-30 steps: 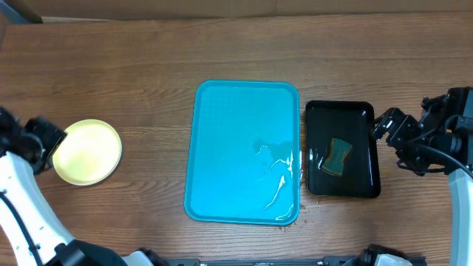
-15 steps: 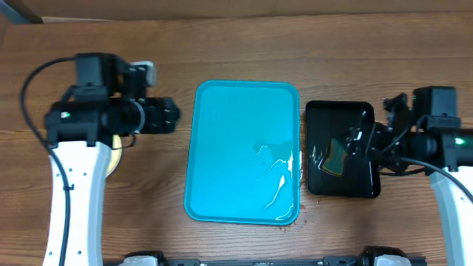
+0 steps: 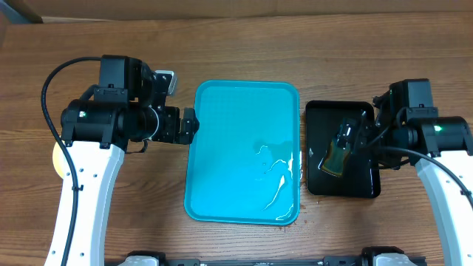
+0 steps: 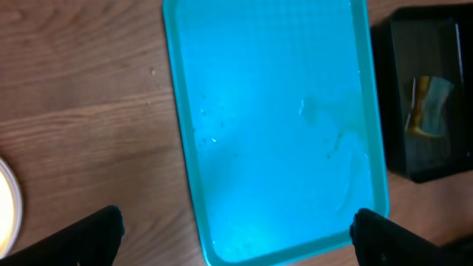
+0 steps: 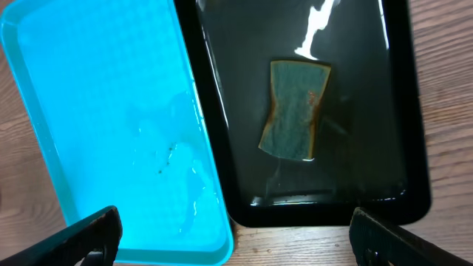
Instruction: Clean dirty plates on tray and stack at the side
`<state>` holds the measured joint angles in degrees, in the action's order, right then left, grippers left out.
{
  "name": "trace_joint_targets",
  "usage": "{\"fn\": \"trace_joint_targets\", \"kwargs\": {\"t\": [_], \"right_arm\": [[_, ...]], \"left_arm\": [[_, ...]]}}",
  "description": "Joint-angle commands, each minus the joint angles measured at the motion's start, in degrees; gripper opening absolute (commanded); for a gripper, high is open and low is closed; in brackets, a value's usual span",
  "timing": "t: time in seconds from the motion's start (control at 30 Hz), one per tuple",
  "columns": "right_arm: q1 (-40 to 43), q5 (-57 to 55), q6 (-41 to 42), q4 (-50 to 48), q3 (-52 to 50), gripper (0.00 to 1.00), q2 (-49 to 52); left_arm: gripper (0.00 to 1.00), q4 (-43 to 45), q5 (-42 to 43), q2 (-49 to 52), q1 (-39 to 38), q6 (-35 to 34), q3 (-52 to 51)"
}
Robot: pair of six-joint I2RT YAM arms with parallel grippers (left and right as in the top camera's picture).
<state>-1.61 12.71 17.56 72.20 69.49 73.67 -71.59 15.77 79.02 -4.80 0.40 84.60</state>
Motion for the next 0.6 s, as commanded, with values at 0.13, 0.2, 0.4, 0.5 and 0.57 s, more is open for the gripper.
{"fn": "trace_joint_targets", "kwargs": {"t": [0.13,0.2,0.4,0.5,0.57], "right_arm": [[-2.0,7.7,-7.5,-0.5,1.1,1.0,-5.9],[-3.5,7.6,-8.5,-0.9,1.1,1.0,-10.1],[-5.3,8.2,-8.4,-0.9,1.1,1.0,-25.6],[-5.3,7.9,-8.5,-0.9,1.1,1.0,-31.3],[-5.3,8.0,-8.4,-0.9,1.1,1.0,-35.0]], "left_arm": [[1.0,-4.7,2.3,-3.3,-0.3,0.6,1.4],[1.0,-5.8,2.3,-5.4,-0.3,0.7,1.4],[1.0,-9.4,0.1,-15.6,-0.3,0.7,1.4],[1.0,-9.9,0.2,-18.9,-0.3,0.7,1.4],[1.0,-9.3,1.1,-20.5,-0.3,0.0,1.3]]}}
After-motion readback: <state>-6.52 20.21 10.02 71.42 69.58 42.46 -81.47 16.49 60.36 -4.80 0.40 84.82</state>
